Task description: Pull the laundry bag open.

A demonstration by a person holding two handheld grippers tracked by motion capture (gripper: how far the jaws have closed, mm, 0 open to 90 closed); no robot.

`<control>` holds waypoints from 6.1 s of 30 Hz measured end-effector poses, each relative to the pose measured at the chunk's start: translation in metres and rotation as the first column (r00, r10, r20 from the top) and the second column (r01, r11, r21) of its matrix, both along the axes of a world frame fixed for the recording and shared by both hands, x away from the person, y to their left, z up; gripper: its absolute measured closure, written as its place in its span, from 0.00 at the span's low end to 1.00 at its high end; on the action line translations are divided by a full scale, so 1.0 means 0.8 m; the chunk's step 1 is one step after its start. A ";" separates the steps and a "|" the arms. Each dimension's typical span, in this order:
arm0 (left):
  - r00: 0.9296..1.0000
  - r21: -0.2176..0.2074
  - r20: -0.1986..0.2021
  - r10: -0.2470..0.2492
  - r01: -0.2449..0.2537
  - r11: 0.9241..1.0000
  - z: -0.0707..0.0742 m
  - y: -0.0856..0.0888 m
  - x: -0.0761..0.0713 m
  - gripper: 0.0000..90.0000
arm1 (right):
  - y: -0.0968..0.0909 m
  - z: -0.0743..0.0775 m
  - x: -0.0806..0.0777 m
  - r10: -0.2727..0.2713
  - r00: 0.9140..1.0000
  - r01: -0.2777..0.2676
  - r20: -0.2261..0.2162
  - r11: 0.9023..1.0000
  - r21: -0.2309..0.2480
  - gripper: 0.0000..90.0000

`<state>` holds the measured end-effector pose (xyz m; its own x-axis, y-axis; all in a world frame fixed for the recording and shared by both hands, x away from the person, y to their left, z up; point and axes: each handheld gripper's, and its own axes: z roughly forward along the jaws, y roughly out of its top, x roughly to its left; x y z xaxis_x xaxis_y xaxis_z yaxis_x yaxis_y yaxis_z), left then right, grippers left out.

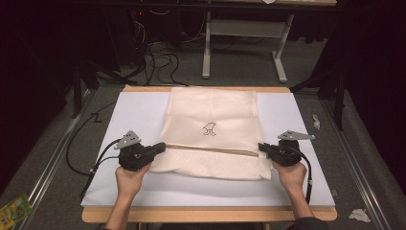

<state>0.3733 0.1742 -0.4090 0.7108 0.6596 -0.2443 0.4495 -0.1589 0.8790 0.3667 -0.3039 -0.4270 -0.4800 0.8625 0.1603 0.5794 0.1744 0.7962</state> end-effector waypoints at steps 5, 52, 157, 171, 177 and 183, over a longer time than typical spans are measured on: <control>1.000 -0.006 0.006 0.014 -0.014 1.000 0.002 0.006 0.000 0.97 | -0.001 0.001 0.001 0.000 1.000 0.000 0.006 1.000 -0.005 0.98; 0.997 0.023 -0.021 0.075 -0.075 0.997 -0.001 0.040 0.001 0.97 | -0.010 0.002 0.003 -0.031 0.999 0.031 0.012 0.999 -0.011 0.98; 0.969 0.100 0.079 0.235 -0.243 0.965 -0.016 0.053 -0.013 0.58 | -0.091 -0.012 -0.041 -0.210 0.974 0.203 0.081 0.976 0.084 0.61; 0.958 0.111 0.063 0.281 -0.287 0.952 -0.023 0.062 0.000 0.57 | -0.121 -0.022 -0.050 -0.282 0.957 0.271 0.073 0.955 0.123 0.61; 0.954 0.122 0.054 0.295 -0.300 0.946 -0.027 0.065 0.005 0.57 | -0.129 -0.027 -0.052 -0.301 0.952 0.293 0.062 0.949 0.117 0.61; 0.948 0.136 0.042 0.315 -0.318 0.938 -0.034 0.068 0.012 0.56 | -0.132 -0.032 -0.050 -0.314 0.948 0.307 0.051 0.946 0.106 0.61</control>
<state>0.3826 0.2286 -0.4365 0.4636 0.8775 -0.1226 0.4801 -0.1325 0.8672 0.3266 -0.4094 -0.4527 -0.2030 0.9527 0.2264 0.5382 -0.0846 0.8386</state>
